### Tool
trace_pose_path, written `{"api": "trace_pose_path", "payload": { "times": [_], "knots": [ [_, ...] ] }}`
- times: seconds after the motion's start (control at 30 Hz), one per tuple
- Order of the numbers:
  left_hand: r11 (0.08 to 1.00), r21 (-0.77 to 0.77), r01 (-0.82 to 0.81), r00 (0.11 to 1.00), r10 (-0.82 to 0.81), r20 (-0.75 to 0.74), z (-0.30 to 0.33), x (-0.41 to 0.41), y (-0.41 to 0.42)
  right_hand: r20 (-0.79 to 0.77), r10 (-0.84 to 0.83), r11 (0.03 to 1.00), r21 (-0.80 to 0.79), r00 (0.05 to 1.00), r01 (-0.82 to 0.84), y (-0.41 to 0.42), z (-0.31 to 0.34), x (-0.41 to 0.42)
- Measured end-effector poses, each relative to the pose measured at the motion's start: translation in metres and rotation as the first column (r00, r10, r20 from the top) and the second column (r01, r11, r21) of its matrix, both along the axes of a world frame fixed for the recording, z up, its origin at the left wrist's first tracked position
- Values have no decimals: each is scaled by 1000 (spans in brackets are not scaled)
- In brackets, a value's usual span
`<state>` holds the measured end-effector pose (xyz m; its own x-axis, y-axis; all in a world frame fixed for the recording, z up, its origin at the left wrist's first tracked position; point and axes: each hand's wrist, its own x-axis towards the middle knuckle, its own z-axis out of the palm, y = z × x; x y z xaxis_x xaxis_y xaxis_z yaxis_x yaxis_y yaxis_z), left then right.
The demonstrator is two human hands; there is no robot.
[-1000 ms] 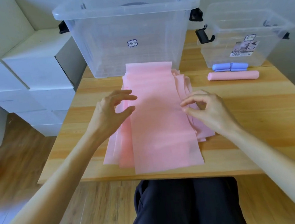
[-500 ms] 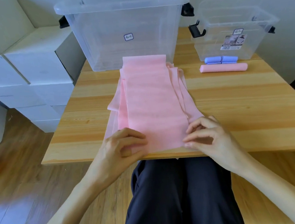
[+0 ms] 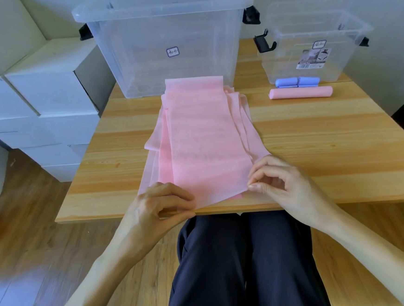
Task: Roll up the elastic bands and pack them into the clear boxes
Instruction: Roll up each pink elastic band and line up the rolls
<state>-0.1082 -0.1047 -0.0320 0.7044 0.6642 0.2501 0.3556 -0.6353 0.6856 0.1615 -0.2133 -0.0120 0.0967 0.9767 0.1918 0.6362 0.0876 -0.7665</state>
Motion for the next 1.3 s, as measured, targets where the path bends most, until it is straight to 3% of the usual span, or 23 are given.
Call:
{"api": "trace_pose_path", "payload": {
  "times": [0.2, 0.43, 0.7, 0.97, 1.3],
  "knots": [
    [995, 96, -16, 1000, 18, -12, -3, 0, -2, -121, -3, 999, -53, 993, -3, -2, 5, -3],
    [988, 140, -58, 997, 51, 52, -6, -2, -10, -112, -16, 994, -107, 994, 4, -4, 4, -4],
    [983, -76, -166, 979, 174, 110, 9, 5, -14, -75, -74, 994, -87, 994, 68, -4, 2, -4],
    [907, -308, -288, 937, 333, 106, 14, 11, -17, -28, -162, 973, -168, 986, 155, -3, 3, -7],
    [928, -193, -319, 943, 331, 33, 19, 13, -17, -28, -207, 970, -132, 978, 202, -3, -1, -11]
  ]
}}
